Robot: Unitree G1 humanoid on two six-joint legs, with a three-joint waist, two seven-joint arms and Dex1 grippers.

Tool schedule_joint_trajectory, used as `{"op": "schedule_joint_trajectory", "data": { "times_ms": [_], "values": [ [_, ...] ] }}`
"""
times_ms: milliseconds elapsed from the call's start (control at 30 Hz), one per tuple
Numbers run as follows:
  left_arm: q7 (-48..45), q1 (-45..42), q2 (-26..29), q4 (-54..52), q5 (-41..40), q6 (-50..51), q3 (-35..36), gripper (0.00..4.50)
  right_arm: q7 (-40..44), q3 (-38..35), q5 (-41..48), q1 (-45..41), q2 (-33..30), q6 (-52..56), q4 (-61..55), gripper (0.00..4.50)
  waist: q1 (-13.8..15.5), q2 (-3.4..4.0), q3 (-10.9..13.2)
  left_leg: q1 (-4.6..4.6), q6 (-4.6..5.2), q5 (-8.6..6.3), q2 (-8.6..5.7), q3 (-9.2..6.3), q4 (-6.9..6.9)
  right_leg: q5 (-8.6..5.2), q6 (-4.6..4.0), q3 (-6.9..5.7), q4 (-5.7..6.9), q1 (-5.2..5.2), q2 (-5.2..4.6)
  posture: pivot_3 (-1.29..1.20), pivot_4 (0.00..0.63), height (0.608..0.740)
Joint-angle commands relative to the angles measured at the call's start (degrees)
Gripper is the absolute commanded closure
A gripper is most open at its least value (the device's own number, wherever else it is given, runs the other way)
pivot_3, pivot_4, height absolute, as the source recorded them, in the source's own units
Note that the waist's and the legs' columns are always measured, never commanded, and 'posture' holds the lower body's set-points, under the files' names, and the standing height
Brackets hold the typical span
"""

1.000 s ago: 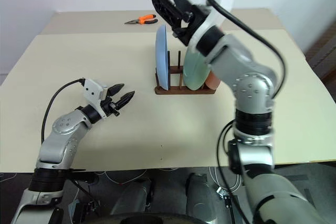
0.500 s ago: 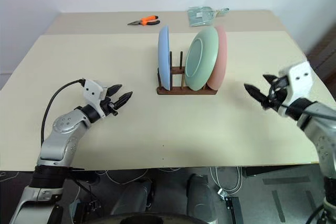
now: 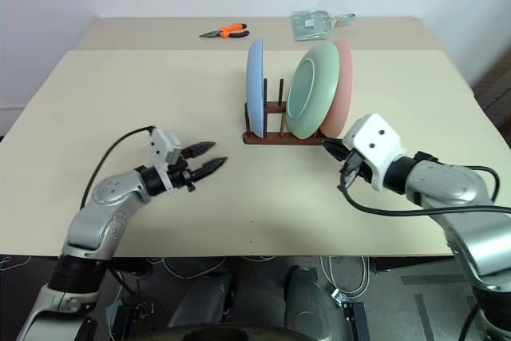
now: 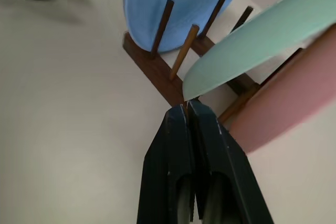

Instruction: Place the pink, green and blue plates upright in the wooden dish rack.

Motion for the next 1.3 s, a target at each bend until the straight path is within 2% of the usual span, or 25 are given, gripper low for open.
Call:
{"op": "schedule_joint_trajectory", "data": {
  "times_ms": [33, 267, 533, 933, 1300],
  "values": [
    [-1.7, 0.8, 1.0, -7.1, -3.4, 4.8, -2.7, 1.96, -2.9, 2.6, -6.2, -3.2, 1.2, -0.8, 3.0, 4.43, -0.1, 0.00, 0.0, 0.00, 0.00, 0.00, 0.00, 0.00, 0.00, 0.00, -0.01, 0.00, 0.00, -0.01, 0.00, 0.00, 0.150, 0.740],
    [-0.1, 1.7, 0.3, -10.1, -3.3, 7.2, -4.5, 1.96, -3.2, 6.4, -12.1, -9.3, 4.1, -3.1, 9.2, 4.43, -0.1, 0.01, 0.0, 0.03, 0.01, 0.00, 0.00, 0.00, -0.01, 0.01, -0.01, 0.00, 0.03, -0.01, 0.05, 0.00, 0.150, 0.740],
    [0.9, 1.6, -0.1, -10.1, -2.8, 7.3, -4.9, 1.96, -0.4, 9.0, -12.7, -14.1, 8.1, -3.1, 7.7, 4.43, -0.1, 0.01, 0.0, 0.02, 0.01, 0.01, -0.01, -0.03, 0.00, 0.13, -0.19, 0.00, 0.03, 0.00, 0.05, 0.00, 0.150, 0.740],
    [1.5, 1.0, -1.0, -8.9, -2.0, 6.7, -6.2, 1.96, 2.8, 7.0, -15.5, -12.2, 5.9, -6.0, 7.6, 4.43, -0.1, 0.01, 0.0, 0.03, 0.01, 0.01, -0.02, -0.05, 0.00, 0.13, -0.19, -0.02, 0.04, 0.01, 0.06, 0.00, 0.150, 0.740],
    [1.2, 1.1, -1.5, -8.3, -1.5, 6.6, -6.6, 1.96, 3.3, 9.9, -16.1, -16.6, 9.4, -4.4, 4.8, 4.43, -0.1, 0.02, 0.0, 0.04, 0.01, 0.01, -0.02, -0.05, -0.01, 0.13, -0.19, -0.02, 0.05, 0.01, 0.07, 0.00, 0.150, 0.740]
  ]
}}
